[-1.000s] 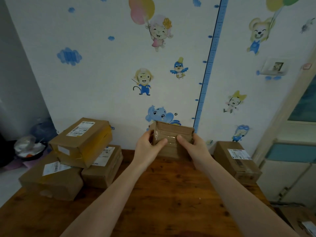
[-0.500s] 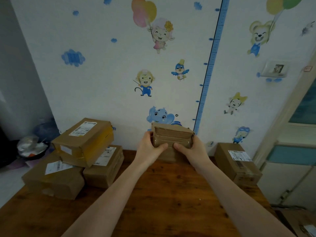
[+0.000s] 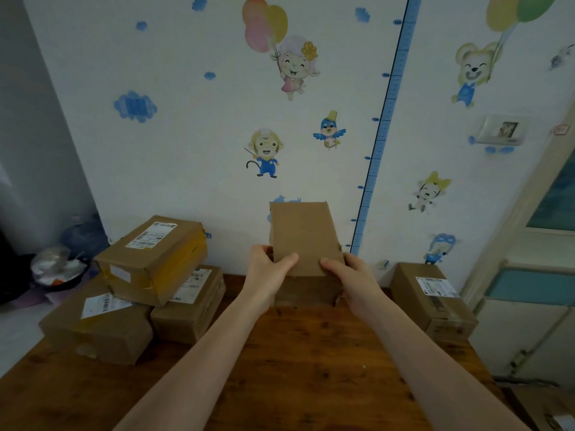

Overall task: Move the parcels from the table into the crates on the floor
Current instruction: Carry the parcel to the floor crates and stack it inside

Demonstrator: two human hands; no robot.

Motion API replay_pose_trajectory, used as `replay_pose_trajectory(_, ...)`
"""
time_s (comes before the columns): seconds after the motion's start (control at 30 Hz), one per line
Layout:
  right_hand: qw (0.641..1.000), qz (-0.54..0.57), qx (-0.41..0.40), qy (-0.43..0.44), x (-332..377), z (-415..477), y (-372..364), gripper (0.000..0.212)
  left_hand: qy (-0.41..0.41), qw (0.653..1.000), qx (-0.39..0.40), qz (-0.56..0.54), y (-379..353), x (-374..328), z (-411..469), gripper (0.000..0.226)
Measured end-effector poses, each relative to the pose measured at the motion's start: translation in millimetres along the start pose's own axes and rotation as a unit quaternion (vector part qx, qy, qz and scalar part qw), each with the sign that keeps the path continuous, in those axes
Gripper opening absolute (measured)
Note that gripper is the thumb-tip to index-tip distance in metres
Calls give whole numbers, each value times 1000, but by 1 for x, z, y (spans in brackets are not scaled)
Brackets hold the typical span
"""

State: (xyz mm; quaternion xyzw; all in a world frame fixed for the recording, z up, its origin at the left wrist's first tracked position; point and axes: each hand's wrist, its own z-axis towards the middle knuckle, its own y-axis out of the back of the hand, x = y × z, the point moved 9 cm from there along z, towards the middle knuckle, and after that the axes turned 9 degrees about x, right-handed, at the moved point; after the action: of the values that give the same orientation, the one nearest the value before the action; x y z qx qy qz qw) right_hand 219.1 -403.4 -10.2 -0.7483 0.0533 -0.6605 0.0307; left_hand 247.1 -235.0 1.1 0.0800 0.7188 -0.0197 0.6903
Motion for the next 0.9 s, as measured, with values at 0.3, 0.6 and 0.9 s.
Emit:
replay_pose_trajectory(0.3,999,-10,-35,39,7,-2,9,29,-62,996,19,57,-5,-19,-8,38)
replay_pose_trajectory(0.6,997,-16,-60,41,13,-2,17,37,-70,995,-11,73,-5,-20,-11,37)
replay_pose_trajectory(0.9,993,-65,-58,78,26,-5,17,31,-124,986,12,115,-11,-37,-14,44)
